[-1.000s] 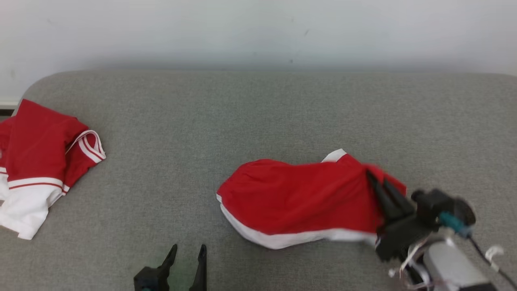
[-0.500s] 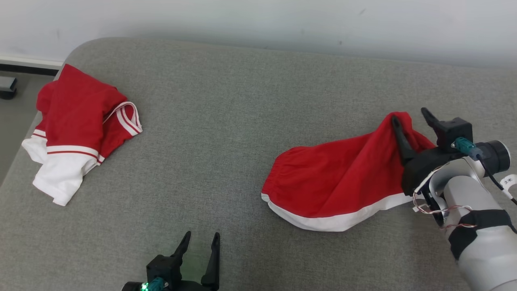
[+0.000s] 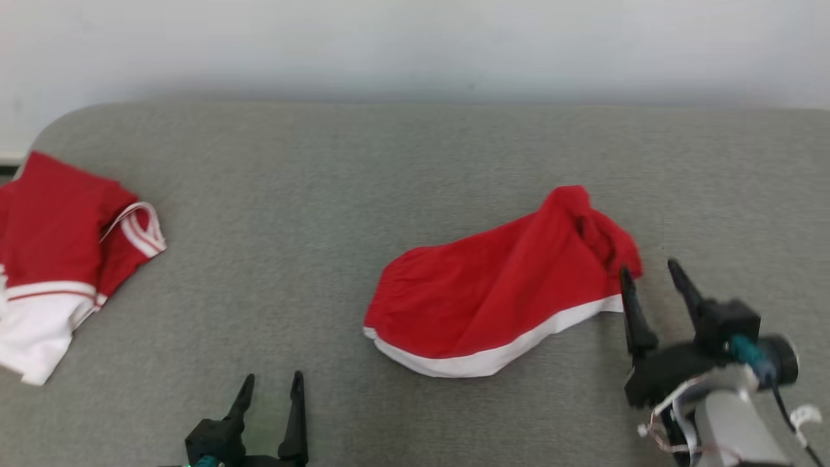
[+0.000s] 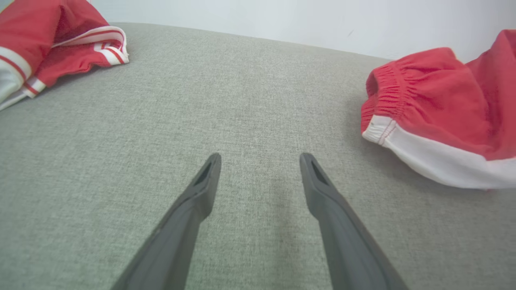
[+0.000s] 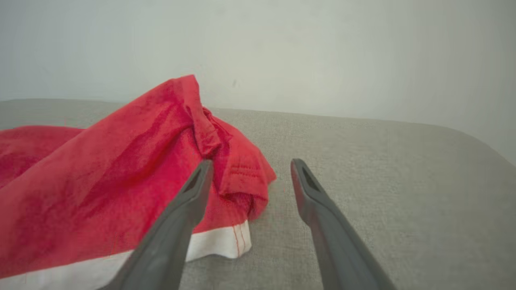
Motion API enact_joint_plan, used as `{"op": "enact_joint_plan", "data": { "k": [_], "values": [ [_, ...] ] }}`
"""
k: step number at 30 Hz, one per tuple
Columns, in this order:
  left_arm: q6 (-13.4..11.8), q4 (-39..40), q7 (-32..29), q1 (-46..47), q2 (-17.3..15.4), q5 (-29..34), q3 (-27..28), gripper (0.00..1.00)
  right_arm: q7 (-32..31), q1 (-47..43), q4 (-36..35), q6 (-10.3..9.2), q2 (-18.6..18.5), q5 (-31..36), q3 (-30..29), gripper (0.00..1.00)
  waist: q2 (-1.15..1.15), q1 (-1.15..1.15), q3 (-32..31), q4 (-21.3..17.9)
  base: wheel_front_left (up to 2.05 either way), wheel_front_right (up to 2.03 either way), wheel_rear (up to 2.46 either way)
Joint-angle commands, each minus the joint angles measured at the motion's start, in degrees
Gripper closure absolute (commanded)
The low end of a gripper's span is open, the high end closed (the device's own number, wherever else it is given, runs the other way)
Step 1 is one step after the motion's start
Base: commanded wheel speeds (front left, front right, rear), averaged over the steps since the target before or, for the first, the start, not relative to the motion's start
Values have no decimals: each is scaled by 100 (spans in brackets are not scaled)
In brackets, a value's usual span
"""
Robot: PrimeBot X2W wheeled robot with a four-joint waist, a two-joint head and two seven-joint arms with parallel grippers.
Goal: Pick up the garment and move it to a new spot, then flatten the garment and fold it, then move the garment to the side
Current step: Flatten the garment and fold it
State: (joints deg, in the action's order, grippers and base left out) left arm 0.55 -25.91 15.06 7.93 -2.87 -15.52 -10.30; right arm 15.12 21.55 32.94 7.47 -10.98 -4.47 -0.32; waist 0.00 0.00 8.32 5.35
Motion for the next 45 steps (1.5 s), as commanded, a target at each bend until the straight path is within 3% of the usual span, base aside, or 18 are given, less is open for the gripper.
{"op": "enact_joint_plan", "data": {
  "k": [1,11,22,40,45],
  "values": [
    [25,27,17,-126,-4,99,91,0,0,-234,-133,6,96,18,-49,0,0,0,-294,-439,0,0,0],
    [40,218,17,-456,-1,309,538,0,1,-1093,-632,6,542,138,-241,0,0,0,-583,-732,0,0,0],
    [127,406,17,-778,-1,402,736,0,1,-1467,-680,6,750,208,-271,0,0,0,-730,-799,0,0,0],
    [538,438,17,156,-5,-61,-62,0,2,-975,-869,6,666,166,-131,0,0,0,183,-727,0,0,0],
    [618,245,17,331,-5,-31,-65,0,2,-872,-868,6,608,100,-53,0,0,0,346,-758,0,0,0]
  ]
}}
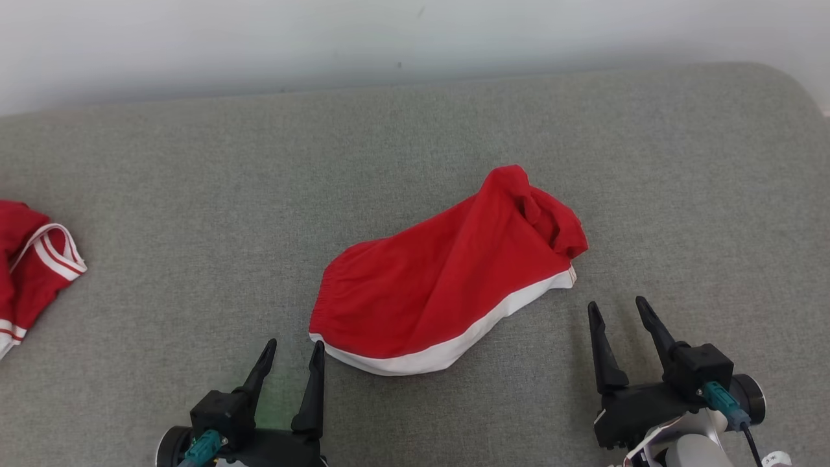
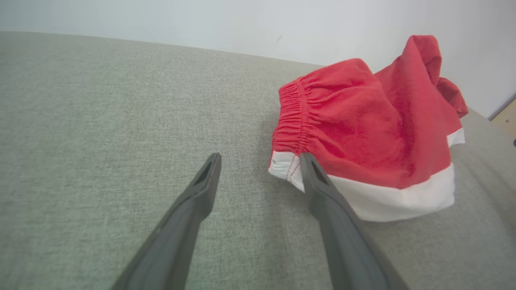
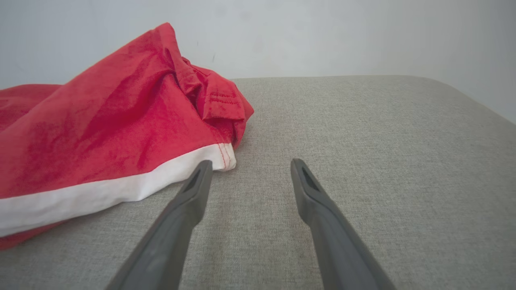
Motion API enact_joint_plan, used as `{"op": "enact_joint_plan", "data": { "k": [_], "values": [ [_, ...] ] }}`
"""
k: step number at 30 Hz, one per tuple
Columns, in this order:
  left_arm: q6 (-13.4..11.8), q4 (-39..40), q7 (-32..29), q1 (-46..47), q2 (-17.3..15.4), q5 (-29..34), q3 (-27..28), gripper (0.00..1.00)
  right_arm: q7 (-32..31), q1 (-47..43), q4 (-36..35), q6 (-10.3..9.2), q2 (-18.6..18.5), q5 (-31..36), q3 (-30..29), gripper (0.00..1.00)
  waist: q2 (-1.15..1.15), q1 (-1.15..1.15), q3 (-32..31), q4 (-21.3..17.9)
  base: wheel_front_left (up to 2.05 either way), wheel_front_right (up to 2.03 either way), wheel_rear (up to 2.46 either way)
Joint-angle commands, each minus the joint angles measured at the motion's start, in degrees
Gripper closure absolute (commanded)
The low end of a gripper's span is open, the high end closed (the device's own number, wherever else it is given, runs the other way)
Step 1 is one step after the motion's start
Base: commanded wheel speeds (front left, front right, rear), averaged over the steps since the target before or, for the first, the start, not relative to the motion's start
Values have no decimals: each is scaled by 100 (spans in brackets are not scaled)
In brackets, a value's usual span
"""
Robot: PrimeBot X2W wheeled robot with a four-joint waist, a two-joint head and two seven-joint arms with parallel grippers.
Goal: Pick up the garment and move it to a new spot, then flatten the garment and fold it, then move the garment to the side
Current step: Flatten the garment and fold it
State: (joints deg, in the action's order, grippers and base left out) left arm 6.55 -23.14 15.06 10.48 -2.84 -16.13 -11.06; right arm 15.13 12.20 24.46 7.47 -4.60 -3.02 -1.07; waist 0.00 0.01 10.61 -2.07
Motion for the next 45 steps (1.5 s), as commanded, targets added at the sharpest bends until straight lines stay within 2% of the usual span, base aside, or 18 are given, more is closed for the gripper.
{"op": "enact_joint_plan", "data": {
  "k": [1,23,25,26,31,32,33,37,45],
  "values": [
    [42,-87,17,89,-8,27,11,0,1,72,-17,6,-40,-56,37,0,0,-1,139,-30,0,0,0],
    [89,38,17,376,-73,-381,-349,0,1,249,-33,6,-119,-113,88,0,0,-1,432,-195,0,0,0],
    [89,62,17,372,-87,-403,-361,13,1,254,-19,6,-117,-117,92,0,0,-1,431,-194,0,0,0],
    [89,77,17,359,-93,-410,-363,16,1,253,-9,6,-118,-118,89,0,0,-1,427,-191,0,0,0],
    [90,110,17,233,-124,-493,-440,50,1,238,20,6,-118,-129,79,0,0,-1,395,-164,0,0,0],
    [90,110,17,241,-133,-519,-458,53,1,235,24,6,-115,-129,81,0,0,-1,388,-157,0,0,0],
    [90,125,17,238,-149,-555,-483,67,1,229,39,6,-116,-134,90,0,0,-1,374,-143,0,0,0],
    [90,170,17,194,-169,-614,-567,100,1,230,68,6,-121,-145,108,0,0,-1,344,-122,0,0,0],
    [89,228,17,108,-211,-606,-568,100,2,307,170,6,-142,-156,87,0,0,-1,290,7,0,0,0]
  ]
}}
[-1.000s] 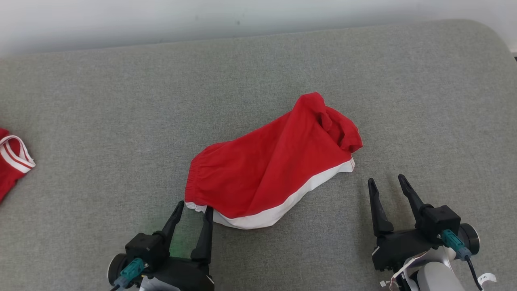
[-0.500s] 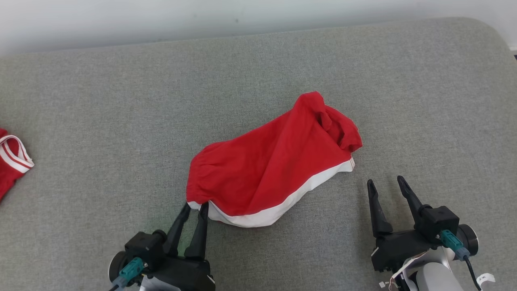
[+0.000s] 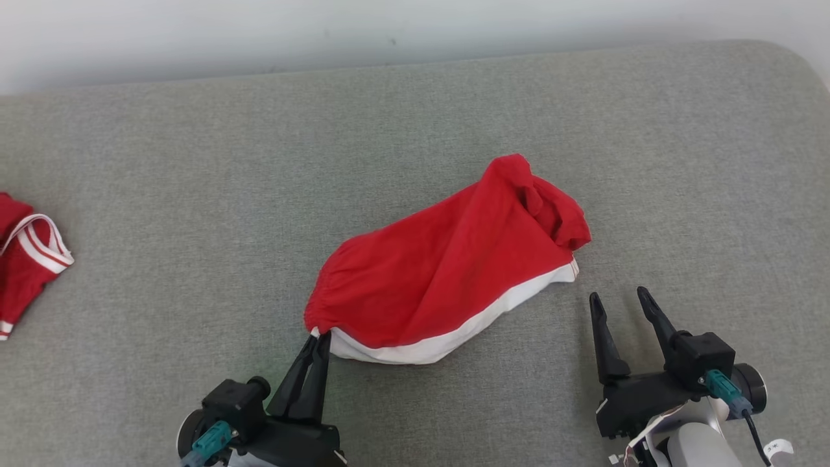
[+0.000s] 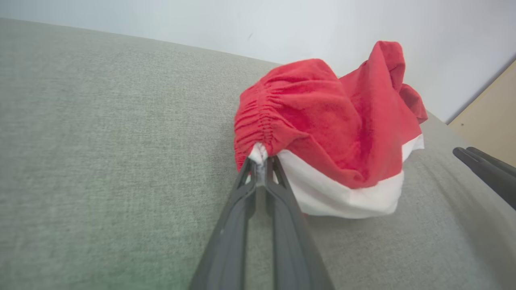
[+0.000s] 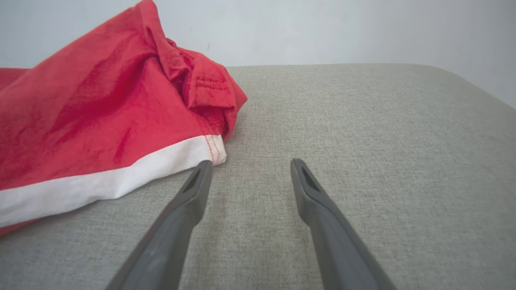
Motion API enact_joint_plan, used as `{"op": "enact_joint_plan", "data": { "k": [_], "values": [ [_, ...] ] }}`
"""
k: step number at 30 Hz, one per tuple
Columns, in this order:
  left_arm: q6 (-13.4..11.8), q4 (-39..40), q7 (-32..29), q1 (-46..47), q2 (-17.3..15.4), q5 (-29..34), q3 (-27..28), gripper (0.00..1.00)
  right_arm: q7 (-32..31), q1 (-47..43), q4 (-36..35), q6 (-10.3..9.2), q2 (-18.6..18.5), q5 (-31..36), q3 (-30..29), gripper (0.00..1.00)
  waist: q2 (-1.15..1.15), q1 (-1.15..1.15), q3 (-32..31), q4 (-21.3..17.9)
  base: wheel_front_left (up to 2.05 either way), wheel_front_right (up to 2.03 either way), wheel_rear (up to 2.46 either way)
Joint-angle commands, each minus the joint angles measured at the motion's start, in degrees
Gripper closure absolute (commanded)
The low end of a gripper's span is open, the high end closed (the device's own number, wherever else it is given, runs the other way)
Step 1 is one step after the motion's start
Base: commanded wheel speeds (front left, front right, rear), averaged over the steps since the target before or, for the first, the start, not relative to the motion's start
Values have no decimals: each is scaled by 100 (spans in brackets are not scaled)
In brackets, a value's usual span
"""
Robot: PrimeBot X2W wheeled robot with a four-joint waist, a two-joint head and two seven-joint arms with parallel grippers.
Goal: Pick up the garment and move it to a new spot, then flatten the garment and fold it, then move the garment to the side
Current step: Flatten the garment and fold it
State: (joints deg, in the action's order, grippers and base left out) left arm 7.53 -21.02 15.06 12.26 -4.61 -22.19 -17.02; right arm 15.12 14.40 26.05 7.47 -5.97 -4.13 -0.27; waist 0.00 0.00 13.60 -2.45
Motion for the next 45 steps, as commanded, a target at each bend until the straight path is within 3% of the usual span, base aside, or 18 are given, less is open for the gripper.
{"op": "enact_joint_plan", "data": {
  "k": [1,11,16,17,18,20,22,28,35,38,45],
  "values": [
    [-9,30,17,-80,-29,37,34,100,2,111,36,6,-15,-57,21,0,0,0,-9,80,0,0,0],
    [-9,66,17,-102,11,138,66,100,2,346,404,6,-69,-168,265,2,0,0,47,344,0,0,0],
    [-8,74,17,-18,38,151,23,100,3,554,746,6,-105,-202,321,20,0,0,118,397,0,0,0],
    [-8,75,17,-1,42,155,17,100,2,593,796,6,-114,-221,320,35,0,0,137,402,0,0,0],
    [-8,68,17,15,47,153,13,100,2,624,888,6,-121,-221,333,42,0,0,149,406,0,0,0],
    [-8,61,17,47,60,155,6,100,2,692,977,6,-128,-244,356,66,0,0,182,409,0,0,0],
    [-8,60,17,71,65,156,6,100,1,712,1065,6,-131,-276,367,100,0,0,202,412,0,0,0],
    [-8,171,17,82,12,118,35,100,3,660,825,6,-146,-424,389,100,0,0,108,388,0,0,0],
    [-9,773,18,84,-350,279,-34,100,3,462,-301,6,-79,-876,271,100,0,0,-510,308,0,0,0],
    [-9,1005,18,285,-727,327,-128,100,2,569,-772,6,-127,-981,287,100,0,0,-858,264,0,0,0],
    [-11,1313,17,1274,-1988,122,-536,100,2,1352,-1518,6,-419,-1193,272,100,0,0,-1420,183,0,0,0]
  ]
}}
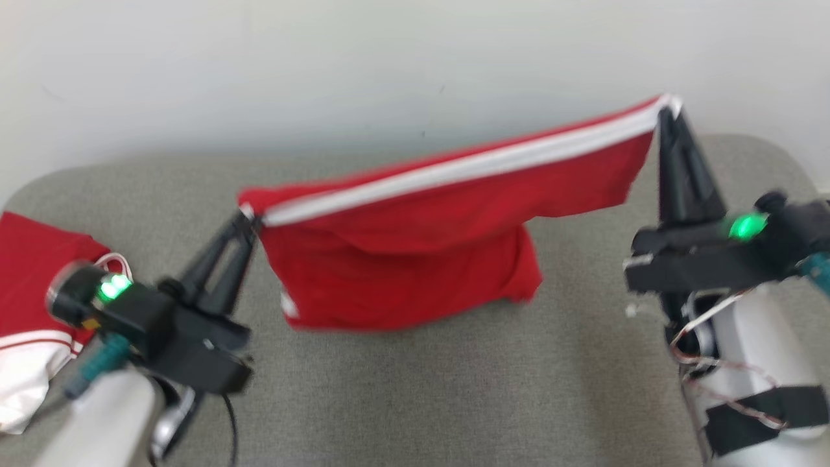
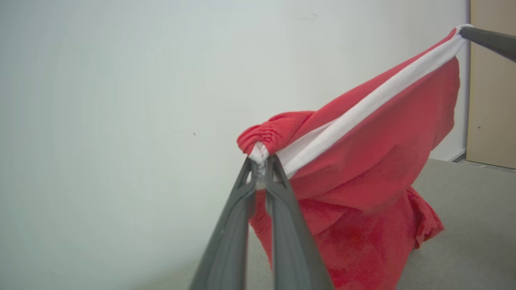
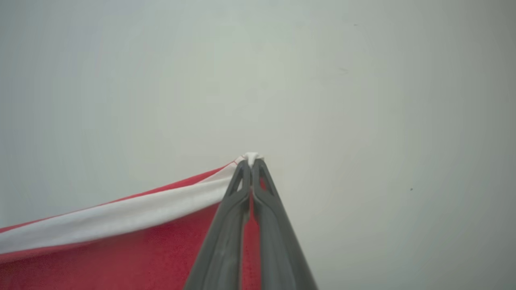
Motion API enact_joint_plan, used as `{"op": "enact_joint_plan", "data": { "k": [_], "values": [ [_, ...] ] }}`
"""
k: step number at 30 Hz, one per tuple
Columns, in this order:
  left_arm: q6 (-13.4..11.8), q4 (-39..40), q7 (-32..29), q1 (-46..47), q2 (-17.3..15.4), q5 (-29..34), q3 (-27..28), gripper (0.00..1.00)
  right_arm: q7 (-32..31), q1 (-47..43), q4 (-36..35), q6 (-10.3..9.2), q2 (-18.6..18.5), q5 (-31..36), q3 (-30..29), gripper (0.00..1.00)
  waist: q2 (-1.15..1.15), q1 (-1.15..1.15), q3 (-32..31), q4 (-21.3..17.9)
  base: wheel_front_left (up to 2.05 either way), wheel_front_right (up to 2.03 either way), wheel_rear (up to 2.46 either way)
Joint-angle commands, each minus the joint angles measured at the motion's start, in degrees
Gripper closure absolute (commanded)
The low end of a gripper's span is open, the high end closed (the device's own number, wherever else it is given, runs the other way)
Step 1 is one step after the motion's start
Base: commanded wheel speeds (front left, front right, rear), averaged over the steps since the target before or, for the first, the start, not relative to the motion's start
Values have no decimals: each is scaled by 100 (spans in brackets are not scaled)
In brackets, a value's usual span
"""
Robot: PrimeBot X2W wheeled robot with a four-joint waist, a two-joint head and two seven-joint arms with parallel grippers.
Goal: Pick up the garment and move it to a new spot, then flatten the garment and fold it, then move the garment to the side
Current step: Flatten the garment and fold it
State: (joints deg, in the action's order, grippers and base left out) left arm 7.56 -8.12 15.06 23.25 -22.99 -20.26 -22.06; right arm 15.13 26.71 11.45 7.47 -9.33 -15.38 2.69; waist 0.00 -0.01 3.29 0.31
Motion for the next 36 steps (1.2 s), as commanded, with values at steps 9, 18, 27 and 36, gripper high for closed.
{"op": "enact_joint_plan", "data": {
  "k": [9,18,27,36],
  "values": [
    [-21,-112,-603,1654,-1116,-1050,-223,100,-1,1172,-85,-8,-626,-221,102,100,0,1,-432,-48,0,0,0],
    [-19,-514,-1240,2366,-943,-1481,-604,100,-171,1899,505,-7,-880,-312,638,100,0,1,558,7,0,0,0],
    [-85,-1799,-1015,4405,-360,-982,-738,100,-93,4180,1856,-4,-1165,141,1140,100,0,1,2167,-111,0,0,0],
    [-244,-2859,-44,5716,78,-558,-555,100,4,5384,2254,-7,-1142,543,618,100,0,1,2563,-116,0,0,0]
  ]
}}
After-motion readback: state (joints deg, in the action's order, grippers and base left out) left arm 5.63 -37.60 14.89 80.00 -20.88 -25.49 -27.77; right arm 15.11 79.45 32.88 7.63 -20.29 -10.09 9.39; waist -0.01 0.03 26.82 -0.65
